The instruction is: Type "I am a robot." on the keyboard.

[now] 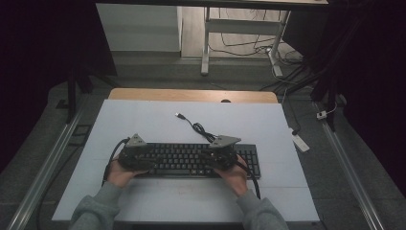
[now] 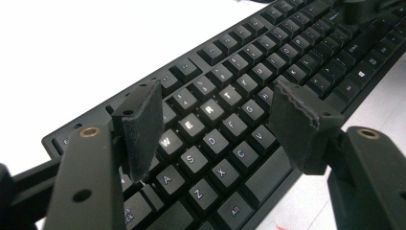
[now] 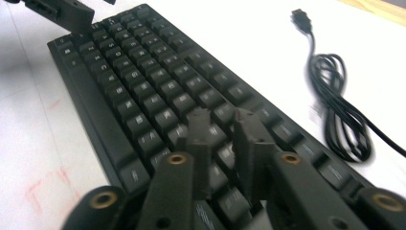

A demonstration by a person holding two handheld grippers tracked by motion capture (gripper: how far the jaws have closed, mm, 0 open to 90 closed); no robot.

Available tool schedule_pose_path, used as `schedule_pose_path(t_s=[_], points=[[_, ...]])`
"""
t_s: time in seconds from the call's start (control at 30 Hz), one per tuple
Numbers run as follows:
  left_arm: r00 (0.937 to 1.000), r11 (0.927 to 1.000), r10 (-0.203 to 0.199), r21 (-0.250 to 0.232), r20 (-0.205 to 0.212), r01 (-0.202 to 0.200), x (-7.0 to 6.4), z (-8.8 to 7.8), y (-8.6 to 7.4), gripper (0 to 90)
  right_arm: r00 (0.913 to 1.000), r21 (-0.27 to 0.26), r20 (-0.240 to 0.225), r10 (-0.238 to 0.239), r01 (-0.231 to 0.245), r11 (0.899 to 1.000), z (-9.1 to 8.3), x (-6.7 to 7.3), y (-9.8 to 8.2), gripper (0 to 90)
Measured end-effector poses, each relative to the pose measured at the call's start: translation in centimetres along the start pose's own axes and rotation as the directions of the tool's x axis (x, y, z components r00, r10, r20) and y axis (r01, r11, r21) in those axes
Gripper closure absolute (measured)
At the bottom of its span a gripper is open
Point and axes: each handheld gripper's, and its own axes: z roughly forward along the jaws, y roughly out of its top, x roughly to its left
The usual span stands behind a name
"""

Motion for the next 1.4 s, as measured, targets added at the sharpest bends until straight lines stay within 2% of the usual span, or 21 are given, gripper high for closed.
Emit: schedule_pose_path(t_s=[0.23, 0.57, 1.07, 1.4], points=[[1.0, 1.0, -0.002, 0.003, 0.0, 0.002, -0.1, 0.1, 0.0, 36.1, 0.9997, -0.013, 0.022, 0.012, -0.011, 1.0, -2.7, -0.7, -2.1, 63.5], [1.0, 1.0, 0.0, 0.004, -0.001, 0.0, -0.1, 0.2, 0.0, 36.0, 0.9986, -0.019, 0.049, 0.02, -0.019, 1.0, -5.7, -1.0, -4.6, 59.1], [1.0, 1.0, 0.0, -0.003, -0.006, 0.0, 0.0, 0.0, 0.0, 36.6, 0.9986, -0.008, 0.05, 0.016, -0.015, 1.0, -5.6, -1.2, -4.8, 58.0], [1.0, 0.9999, 0.004, -0.013, -0.004, -0.004, 0.2, 0.1, 0.0, 43.3, 0.9986, -0.008, 0.049, 0.017, -0.016, 1.0, -5.5, -1.2, -4.9, 58.0]])
